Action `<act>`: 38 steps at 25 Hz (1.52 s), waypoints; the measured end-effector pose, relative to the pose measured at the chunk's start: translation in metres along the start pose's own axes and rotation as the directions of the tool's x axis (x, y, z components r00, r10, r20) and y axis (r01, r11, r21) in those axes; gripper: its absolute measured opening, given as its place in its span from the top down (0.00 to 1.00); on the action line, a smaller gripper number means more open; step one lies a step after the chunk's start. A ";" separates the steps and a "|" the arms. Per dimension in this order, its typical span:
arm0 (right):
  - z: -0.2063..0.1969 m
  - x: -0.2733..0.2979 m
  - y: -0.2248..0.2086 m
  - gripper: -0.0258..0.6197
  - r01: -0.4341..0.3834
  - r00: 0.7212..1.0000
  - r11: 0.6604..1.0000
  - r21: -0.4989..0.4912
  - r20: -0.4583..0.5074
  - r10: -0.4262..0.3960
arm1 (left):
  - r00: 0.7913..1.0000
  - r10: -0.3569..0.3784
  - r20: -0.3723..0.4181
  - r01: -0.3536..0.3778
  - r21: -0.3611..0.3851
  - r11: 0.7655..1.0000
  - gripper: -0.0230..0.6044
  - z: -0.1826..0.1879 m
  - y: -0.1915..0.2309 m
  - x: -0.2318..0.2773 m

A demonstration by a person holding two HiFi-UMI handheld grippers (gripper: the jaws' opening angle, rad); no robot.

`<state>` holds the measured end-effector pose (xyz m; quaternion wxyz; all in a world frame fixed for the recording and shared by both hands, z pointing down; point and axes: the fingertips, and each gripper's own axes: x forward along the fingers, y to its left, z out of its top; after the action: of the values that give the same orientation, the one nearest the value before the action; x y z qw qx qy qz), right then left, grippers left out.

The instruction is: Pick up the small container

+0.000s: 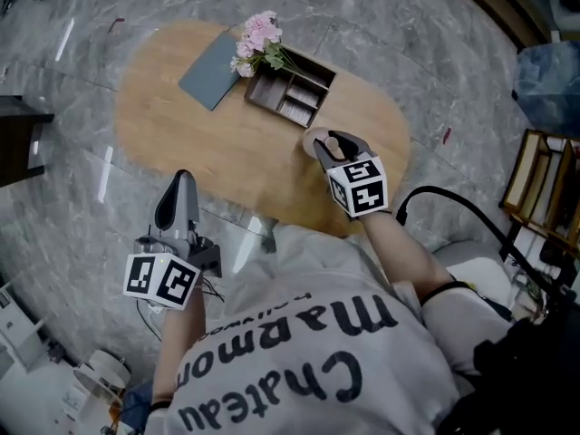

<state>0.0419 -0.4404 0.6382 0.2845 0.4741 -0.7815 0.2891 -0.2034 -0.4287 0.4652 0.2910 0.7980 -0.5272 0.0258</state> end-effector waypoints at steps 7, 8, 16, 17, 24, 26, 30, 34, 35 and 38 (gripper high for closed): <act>0.076 -0.038 0.005 0.75 0.003 0.988 0.998 -0.059 0.154 0.006 | 0.992 -0.037 0.124 0.032 0.044 0.999 0.94 0.050 -0.014 -0.009; 0.088 -0.044 0.006 0.75 0.006 0.984 0.998 -0.068 0.178 0.006 | 0.989 -0.046 0.142 0.039 0.051 0.998 0.94 0.058 -0.017 -0.010; 0.175 -0.111 0.030 0.75 0.006 0.925 0.992 -0.123 0.378 0.041 | 0.964 -0.113 0.242 0.100 0.065 0.993 0.94 0.096 -0.042 -0.040; 0.185 -0.121 0.035 0.75 0.002 0.914 0.992 -0.128 0.403 0.050 | 0.960 -0.122 0.251 0.107 0.071 0.992 0.94 0.099 -0.046 -0.046; 0.228 -0.200 0.088 0.75 0.002 0.839 0.980 -0.197 0.534 0.106 | 0.951 -0.146 0.274 0.128 0.083 0.988 0.94 0.109 -0.065 -0.088; 0.233 -0.221 0.103 0.75 0.003 0.819 0.979 -0.203 0.563 0.114 | 0.948 -0.164 0.271 0.141 0.102 0.985 0.94 0.112 -0.075 -0.101; 0.236 -0.266 0.130 0.75 0.005 0.776 0.980 -0.199 0.619 0.122 | 0.933 -0.235 0.273 0.194 0.168 0.966 0.94 0.118 -0.102 -0.130; 0.228 -0.308 0.163 0.75 -0.008 0.740 0.977 -0.213 0.656 0.149 | 0.909 -0.288 0.301 0.236 0.197 0.951 0.94 0.120 -0.121 -0.168; 0.223 -0.319 0.170 0.75 -0.017 0.732 0.977 -0.212 0.663 0.156 | 0.904 -0.302 0.302 0.248 0.205 0.947 0.94 0.118 -0.127 -0.178; 0.207 -0.347 0.189 0.75 -0.022 0.712 0.978 -0.206 0.684 0.160 | 0.894 -0.339 0.292 0.275 0.241 0.931 0.94 0.107 -0.142 -0.204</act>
<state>-0.0298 -0.3170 0.2151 -0.0031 0.4804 -0.8765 0.0300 -0.2008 -0.2736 0.2434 0.1207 0.8888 -0.4300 -0.1031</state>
